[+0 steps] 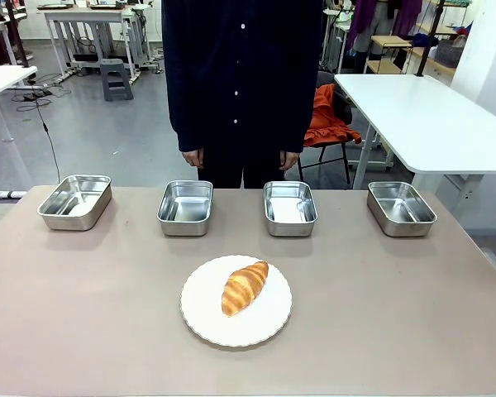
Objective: Place the bread in the container.
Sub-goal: Place the Butter Roll into the Airtight Container indicated by the human.
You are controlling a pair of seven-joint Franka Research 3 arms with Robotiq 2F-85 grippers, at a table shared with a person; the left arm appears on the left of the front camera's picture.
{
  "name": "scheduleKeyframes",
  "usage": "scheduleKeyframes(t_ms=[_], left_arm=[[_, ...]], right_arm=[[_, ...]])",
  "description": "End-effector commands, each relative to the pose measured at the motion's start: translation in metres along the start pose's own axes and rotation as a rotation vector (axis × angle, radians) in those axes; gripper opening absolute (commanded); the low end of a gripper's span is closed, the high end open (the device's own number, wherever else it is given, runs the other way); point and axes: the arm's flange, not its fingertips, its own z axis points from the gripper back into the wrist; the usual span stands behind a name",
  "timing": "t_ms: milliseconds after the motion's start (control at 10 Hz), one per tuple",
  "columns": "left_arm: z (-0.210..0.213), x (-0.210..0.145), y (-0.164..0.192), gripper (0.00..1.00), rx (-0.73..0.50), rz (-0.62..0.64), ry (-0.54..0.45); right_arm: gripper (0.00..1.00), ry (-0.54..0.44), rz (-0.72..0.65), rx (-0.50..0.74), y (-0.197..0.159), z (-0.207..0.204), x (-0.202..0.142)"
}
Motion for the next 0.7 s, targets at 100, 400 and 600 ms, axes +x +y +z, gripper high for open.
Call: scheduleKeyframes(t_ms=[100, 400, 600], left_arm=[[0.0028, -0.0004, 0.0006, 1.0, -0.008, 0.0, -0.007], [0.0028, -0.0004, 0.0006, 1.0, -0.008, 0.0, -0.007], [0.0028, -0.0004, 0.0006, 1.0, -0.008, 0.0, -0.007]], right_arm=[[1.0, -0.022, 0.007, 0.003, -0.0015, -0.0011, 0.0011], [1.0, -0.022, 0.007, 0.003, -0.0015, -0.0011, 0.0011], [1.0, -0.022, 0.007, 0.003, -0.0015, -0.0011, 0.0011]])
